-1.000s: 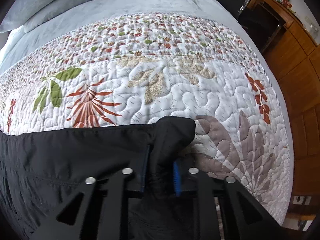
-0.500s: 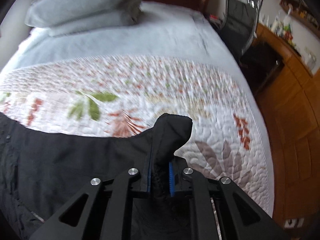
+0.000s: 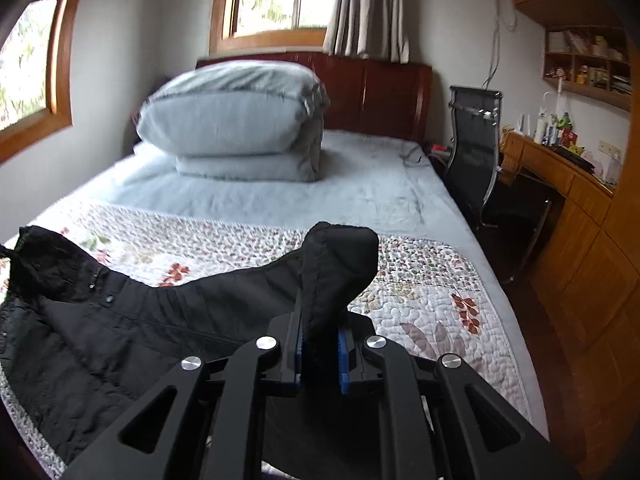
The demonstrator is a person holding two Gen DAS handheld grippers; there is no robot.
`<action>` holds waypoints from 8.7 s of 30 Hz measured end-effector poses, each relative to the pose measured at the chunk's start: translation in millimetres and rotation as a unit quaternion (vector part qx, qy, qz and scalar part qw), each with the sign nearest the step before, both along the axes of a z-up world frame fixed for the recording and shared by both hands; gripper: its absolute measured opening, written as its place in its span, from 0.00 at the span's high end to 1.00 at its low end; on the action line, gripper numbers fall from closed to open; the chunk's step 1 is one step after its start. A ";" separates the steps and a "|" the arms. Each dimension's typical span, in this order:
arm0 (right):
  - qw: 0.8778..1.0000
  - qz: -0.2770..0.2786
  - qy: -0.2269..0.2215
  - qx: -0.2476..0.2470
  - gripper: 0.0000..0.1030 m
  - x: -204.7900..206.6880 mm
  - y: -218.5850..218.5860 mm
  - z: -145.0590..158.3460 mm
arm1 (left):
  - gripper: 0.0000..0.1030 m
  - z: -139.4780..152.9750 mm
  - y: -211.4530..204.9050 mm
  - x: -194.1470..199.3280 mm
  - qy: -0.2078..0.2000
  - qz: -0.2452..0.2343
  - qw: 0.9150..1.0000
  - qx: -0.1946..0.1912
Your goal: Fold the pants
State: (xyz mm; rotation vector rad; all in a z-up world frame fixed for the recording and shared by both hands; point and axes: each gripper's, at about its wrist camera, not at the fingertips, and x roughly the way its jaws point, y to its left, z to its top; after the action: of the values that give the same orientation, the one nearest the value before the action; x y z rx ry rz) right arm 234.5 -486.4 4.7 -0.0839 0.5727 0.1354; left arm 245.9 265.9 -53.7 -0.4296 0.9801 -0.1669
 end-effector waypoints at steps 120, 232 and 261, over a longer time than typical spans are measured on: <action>0.948 -0.230 0.091 0.198 0.62 -242.8 -108.1 -139.5 | 0.34 -103.5 -28.4 -188.8 0.017 0.062 0.993 -0.103; 0.815 -0.221 0.104 0.526 0.91 -231.4 -139.6 -207.4 | 0.06 -74.8 -84.8 -169.7 0.015 0.072 0.988 0.139; 0.945 -0.135 0.042 0.295 0.91 -204.4 -11.0 -53.2 | 0.06 -79.5 -86.9 -176.7 0.005 0.071 0.987 0.146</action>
State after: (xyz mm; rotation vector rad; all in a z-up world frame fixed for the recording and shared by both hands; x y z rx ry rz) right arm 30.1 -497.4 -48.5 0.5839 0.6041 0.0395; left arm 69.2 179.0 -133.2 -0.2301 0.9633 0.1071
